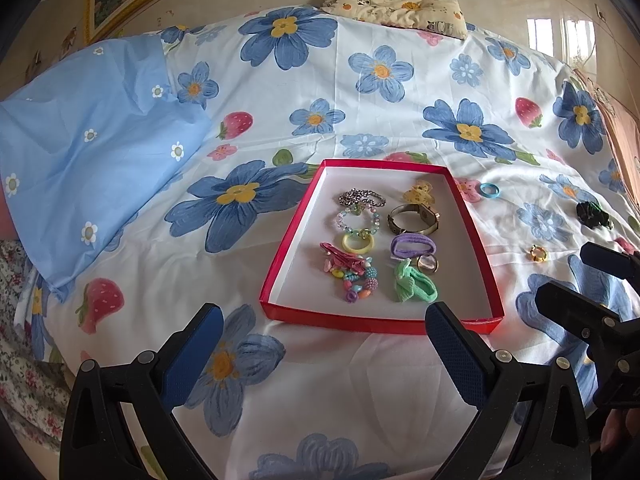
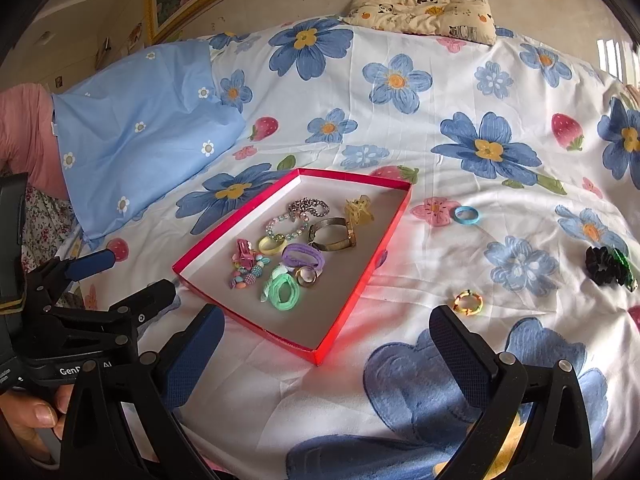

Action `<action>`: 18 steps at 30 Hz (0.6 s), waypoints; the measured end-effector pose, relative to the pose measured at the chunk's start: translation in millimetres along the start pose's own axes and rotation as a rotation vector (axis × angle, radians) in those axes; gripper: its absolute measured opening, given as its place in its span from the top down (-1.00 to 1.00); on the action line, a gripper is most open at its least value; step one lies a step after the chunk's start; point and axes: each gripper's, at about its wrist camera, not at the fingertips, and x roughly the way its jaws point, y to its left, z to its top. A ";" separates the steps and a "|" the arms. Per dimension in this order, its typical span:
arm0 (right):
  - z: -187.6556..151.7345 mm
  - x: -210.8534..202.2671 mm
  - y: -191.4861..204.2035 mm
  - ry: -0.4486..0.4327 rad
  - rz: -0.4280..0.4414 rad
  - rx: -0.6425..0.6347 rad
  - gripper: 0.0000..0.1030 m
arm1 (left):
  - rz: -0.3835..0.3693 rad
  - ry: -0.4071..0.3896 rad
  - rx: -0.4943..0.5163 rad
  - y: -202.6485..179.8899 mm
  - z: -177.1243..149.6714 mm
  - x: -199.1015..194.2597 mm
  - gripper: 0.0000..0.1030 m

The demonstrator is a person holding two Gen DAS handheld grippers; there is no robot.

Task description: Organize jewelry

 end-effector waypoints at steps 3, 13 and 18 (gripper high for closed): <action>0.6 0.7 0.5 0.001 0.000 -0.002 -1.00 | -0.001 0.000 0.003 -0.4 1.0 1.1 -0.99; 0.9 0.6 0.2 0.000 0.000 0.000 -1.00 | -0.001 0.001 0.005 -1.0 1.1 1.9 -0.99; 1.2 1.8 0.3 0.004 0.000 0.003 -1.00 | -0.001 0.002 0.005 -1.3 1.9 2.4 -0.99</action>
